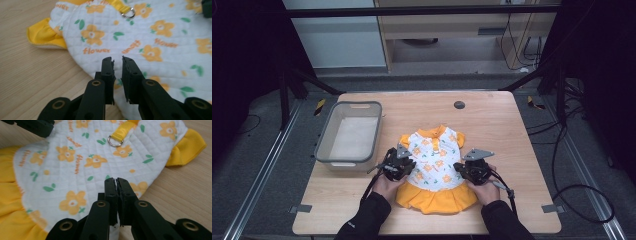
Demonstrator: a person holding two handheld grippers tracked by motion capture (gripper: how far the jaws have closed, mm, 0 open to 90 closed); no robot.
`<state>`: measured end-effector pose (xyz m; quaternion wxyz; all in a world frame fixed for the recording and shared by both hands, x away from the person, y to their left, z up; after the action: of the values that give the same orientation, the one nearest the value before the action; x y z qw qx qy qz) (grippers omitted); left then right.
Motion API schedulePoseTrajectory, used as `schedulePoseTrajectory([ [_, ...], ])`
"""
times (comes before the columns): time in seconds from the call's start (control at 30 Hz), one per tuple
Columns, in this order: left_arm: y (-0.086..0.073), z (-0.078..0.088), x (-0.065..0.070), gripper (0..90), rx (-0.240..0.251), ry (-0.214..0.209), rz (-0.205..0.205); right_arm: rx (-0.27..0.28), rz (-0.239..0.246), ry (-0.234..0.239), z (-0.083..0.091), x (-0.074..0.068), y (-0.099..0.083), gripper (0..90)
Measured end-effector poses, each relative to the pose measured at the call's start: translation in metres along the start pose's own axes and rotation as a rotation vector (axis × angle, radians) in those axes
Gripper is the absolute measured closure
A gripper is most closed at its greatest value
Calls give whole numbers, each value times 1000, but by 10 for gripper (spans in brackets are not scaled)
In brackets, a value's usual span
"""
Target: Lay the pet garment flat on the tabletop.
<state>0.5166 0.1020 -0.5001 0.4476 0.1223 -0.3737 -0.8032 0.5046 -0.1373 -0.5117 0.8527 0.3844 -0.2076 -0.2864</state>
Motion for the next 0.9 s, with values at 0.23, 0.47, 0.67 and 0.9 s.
schedulePoseTrajectory([
  [0.23, -26, 6, 18, 767, -75, -8, -84, -21, 26, 51, 18, -17, -13, 875],
  [0.47, -43, 13, 15, 761, -104, -12, -100, -87, 41, 94, 21, -34, -29, 880],
  [0.67, -46, 15, 16, 759, -97, -7, -94, -89, 41, 106, 28, -48, -32, 886],
  [0.9, -42, 33, 19, 620, -25, -17, -69, -29, 14, 109, 32, -43, -27, 829],
])
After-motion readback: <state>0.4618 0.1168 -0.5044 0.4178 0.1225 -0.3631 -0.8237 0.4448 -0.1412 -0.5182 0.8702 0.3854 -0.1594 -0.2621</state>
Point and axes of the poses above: each handheld gripper's, and its own axes: z roughly backward along the jaws, y roughly out of its top, x roughly to its right, the point moved 4 cm from there along -z, roughly forward along the jaws, and after that the axes turned 12 degrees about z, right-handed, at the moved point
